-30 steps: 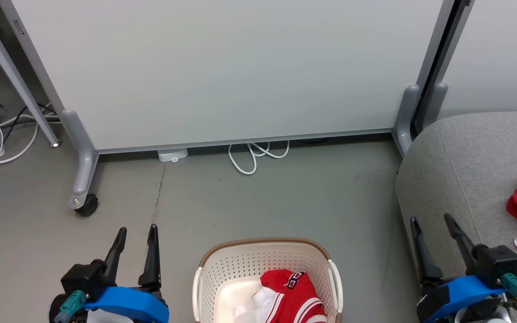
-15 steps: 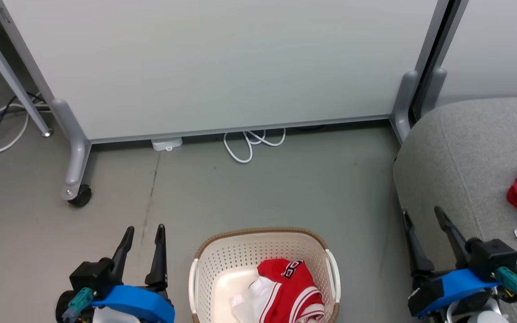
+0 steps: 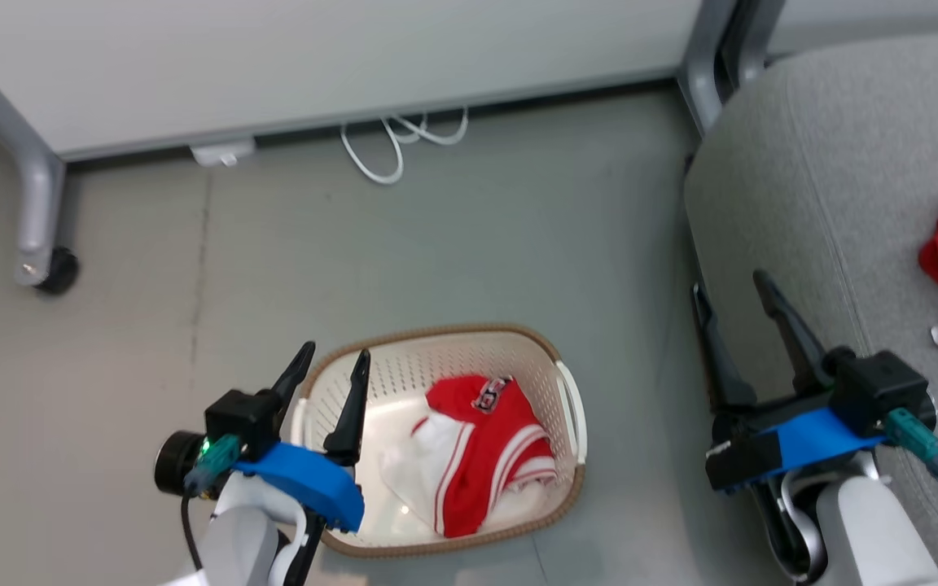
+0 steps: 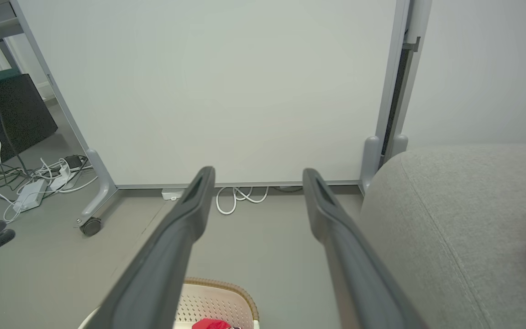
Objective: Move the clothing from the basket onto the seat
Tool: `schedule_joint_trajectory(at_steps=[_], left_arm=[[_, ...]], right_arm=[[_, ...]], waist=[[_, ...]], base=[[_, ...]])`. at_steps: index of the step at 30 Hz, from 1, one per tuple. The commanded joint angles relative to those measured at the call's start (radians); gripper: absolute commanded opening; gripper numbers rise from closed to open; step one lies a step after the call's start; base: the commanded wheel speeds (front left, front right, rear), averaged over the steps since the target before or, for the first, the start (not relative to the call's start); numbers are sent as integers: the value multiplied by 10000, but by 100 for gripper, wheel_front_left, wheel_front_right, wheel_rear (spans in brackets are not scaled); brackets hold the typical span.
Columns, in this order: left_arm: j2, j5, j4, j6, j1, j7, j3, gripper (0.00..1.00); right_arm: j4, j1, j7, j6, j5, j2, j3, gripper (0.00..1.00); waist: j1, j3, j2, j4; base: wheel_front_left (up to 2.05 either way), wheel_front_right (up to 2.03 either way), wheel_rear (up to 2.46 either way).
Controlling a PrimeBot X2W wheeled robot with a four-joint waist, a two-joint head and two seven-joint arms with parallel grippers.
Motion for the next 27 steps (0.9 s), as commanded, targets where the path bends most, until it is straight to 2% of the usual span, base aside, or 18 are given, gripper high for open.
schedule_joint_trajectory(at_steps=[1,11,18,22,27], left_arm=[[78,-57,219,-27,-330,-29,-181,100],[512,-781,1815,-27,-1840,-30,-1552,100],[798,-1236,2659,-26,-2899,77,-2248,100],[1075,-1675,3401,-26,-3651,690,-2624,100],[1140,-1890,3924,-26,-4109,1077,-2820,100]], right_arm=[[-17,-275,-107,1,30,8,2,100],[307,-1679,-657,1,491,13,925,100],[309,-2454,-827,1,863,15,1422,100],[126,-3000,-861,1,1292,15,1753,100],[-43,-3238,-865,1,1361,14,1845,100]], waist=[[-1,1067,-1,-649],[-1,3210,-1,-1952],[-1,4375,-1,-2431],[-1,5246,-1,-2813],[-1,5723,-1,-3038]], base=[[0,0,0],[0,0,0],[0,0,0],[0,0,0],[0,0,0]])
